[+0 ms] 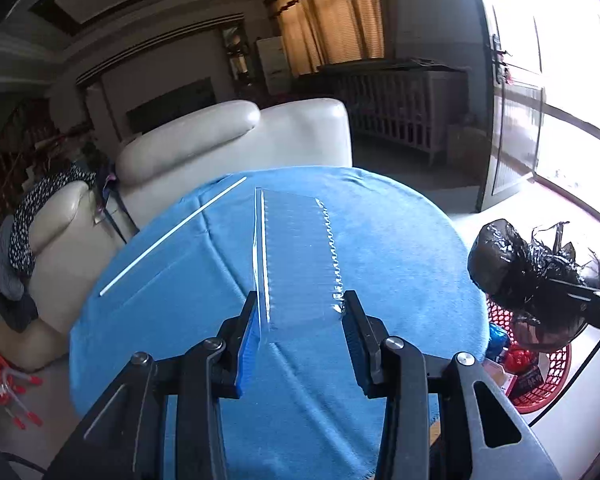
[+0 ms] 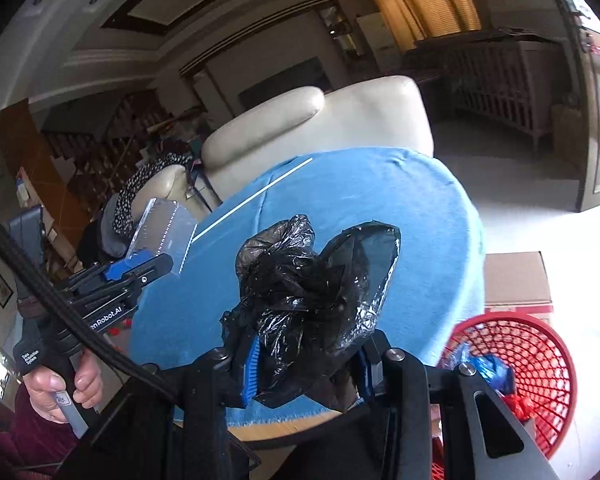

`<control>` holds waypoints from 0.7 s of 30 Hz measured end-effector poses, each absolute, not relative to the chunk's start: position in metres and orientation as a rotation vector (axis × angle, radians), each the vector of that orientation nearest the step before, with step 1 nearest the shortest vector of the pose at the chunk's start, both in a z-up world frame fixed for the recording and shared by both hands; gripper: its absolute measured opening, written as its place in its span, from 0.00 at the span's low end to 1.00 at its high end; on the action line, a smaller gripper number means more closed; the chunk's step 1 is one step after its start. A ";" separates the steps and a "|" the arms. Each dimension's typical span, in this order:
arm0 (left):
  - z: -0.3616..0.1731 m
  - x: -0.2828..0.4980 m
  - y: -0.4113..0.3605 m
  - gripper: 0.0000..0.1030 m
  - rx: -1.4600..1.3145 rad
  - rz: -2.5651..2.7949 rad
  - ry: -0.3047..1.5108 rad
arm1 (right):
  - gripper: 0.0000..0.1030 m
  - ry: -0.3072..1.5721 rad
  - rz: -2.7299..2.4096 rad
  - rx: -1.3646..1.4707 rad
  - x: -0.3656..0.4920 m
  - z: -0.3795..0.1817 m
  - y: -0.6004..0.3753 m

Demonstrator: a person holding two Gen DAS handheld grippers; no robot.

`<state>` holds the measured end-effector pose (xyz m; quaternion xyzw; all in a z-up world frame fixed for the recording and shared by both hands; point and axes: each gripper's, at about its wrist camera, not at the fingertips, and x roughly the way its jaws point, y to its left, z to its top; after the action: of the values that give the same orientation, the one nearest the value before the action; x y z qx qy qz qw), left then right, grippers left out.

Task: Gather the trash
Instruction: 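Carry the clear tray and black bag over the red wastebasket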

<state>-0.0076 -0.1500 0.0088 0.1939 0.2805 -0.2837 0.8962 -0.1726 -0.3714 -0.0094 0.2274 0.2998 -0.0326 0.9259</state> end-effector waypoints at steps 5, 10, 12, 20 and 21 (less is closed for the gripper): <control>0.012 -0.020 -0.162 0.40 0.426 -0.609 0.568 | 0.39 0.588 -0.088 0.474 -0.189 -0.004 -0.379; 0.012 -0.033 -0.174 0.40 0.451 -0.627 0.556 | 0.39 0.562 -0.102 0.480 -0.205 0.000 -0.384; 0.012 -0.038 -0.178 0.40 0.460 -0.634 0.554 | 0.39 0.556 -0.106 0.481 -0.210 0.000 -0.386; 0.010 -0.052 -0.193 0.40 0.497 -0.652 0.536 | 0.39 0.536 -0.114 0.485 -0.227 0.002 -0.392; 0.010 -0.054 -0.194 0.40 0.502 -0.655 0.534 | 0.39 0.533 -0.116 0.487 -0.230 0.003 -0.394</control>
<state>-0.0536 -0.1944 0.0097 0.2408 0.2562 -0.3143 0.8818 -0.2300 -0.3937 0.0025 0.2383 0.2606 -0.0567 0.9338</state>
